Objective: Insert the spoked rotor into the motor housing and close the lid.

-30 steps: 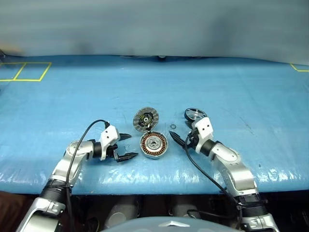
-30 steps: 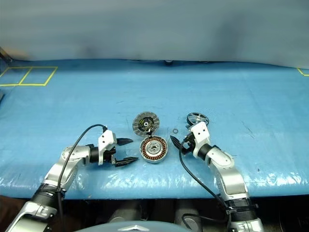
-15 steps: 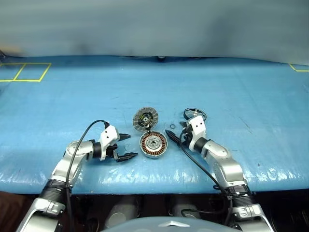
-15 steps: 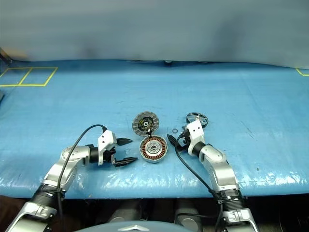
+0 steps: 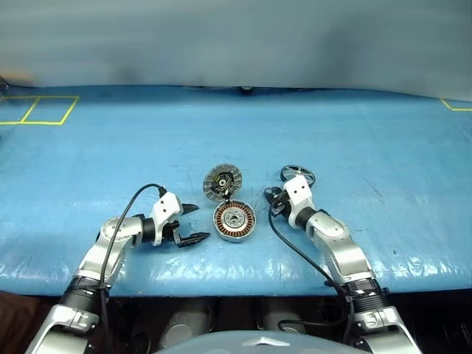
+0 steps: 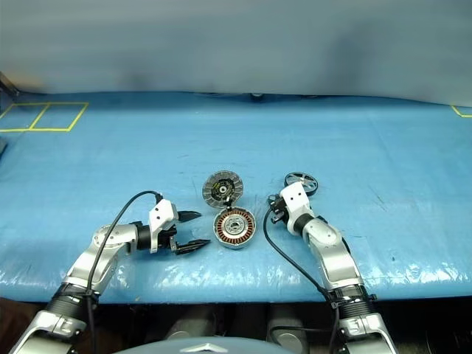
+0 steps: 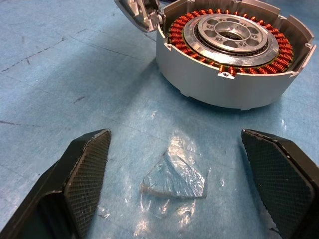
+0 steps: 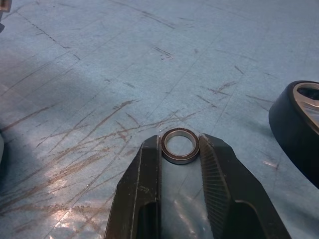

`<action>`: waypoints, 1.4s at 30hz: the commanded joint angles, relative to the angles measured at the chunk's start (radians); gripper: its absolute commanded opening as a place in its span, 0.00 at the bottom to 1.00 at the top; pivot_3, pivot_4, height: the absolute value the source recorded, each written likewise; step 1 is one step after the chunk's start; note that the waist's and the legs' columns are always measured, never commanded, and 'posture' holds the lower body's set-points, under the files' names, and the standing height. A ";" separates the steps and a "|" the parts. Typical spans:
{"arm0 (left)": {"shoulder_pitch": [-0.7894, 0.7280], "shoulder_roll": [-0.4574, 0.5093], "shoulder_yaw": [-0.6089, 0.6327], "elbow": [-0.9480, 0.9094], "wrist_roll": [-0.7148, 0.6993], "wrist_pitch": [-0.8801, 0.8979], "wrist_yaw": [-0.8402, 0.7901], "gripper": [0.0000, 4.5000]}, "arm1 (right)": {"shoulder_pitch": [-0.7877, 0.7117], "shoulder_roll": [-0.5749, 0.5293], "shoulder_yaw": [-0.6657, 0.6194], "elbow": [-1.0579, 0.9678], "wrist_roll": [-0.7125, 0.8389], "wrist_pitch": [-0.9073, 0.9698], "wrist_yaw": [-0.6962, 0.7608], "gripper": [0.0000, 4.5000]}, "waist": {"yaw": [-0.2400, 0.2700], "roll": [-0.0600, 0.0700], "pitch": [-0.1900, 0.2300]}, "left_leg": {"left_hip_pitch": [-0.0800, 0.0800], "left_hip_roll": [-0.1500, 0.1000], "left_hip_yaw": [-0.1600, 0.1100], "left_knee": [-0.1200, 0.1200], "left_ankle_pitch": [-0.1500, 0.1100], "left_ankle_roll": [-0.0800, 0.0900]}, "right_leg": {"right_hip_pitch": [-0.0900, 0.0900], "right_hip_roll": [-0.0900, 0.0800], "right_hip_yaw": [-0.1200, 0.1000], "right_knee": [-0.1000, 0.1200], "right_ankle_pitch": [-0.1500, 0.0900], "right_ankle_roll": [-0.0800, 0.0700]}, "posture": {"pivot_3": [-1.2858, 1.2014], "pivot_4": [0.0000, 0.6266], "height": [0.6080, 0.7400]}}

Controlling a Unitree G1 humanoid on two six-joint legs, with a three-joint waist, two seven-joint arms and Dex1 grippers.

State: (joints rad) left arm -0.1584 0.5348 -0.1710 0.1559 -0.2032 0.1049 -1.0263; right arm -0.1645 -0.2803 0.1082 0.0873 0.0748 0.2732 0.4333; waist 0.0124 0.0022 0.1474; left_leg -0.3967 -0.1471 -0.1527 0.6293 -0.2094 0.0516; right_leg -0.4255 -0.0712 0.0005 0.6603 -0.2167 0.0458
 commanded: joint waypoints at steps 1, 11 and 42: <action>0.002 0.010 0.018 -0.031 -0.012 -0.001 -0.008 1.00 | 0.057 0.001 -0.002 -0.055 0.004 0.042 -0.009 0.16 | 0.001 0.000 0.000 | 0.000 0.000 0.000 0.000 0.000 0.000 | 0.000 0.000 0.000 0.000 0.000 0.000 | 0.52 0.24 1.00; 0.014 -0.007 0.062 0.013 -0.071 -0.111 -0.068 1.00 | 0.184 -0.036 -0.017 -0.415 0.095 0.120 0.042 0.16 | -0.002 0.001 0.001 | -0.001 0.000 0.001 -0.001 0.000 0.000 | -0.002 0.000 0.001 0.000 -0.002 0.002 | 0.52 0.24 1.00; 0.040 -0.029 0.057 0.057 -0.089 -0.272 -0.172 1.00 | 0.127 -0.063 0.226 -0.484 0.078 0.244 0.127 0.16 | 0.000 0.000 0.001 | -0.002 0.002 0.002 -0.001 -0.001 0.000 | -0.002 0.000 0.000 -0.001 -0.003 0.004 | 0.52 0.24 1.00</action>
State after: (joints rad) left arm -0.1151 0.5103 -0.1106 0.2280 -0.2847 -0.1606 -1.1915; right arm -0.0386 -0.3446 0.3322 -0.3626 0.1425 0.5158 0.5506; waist 0.0125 0.0023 0.1482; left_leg -0.3983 -0.1455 -0.1507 0.6283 -0.2104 0.0519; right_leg -0.4276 -0.0714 0.0007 0.6594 -0.2198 0.0497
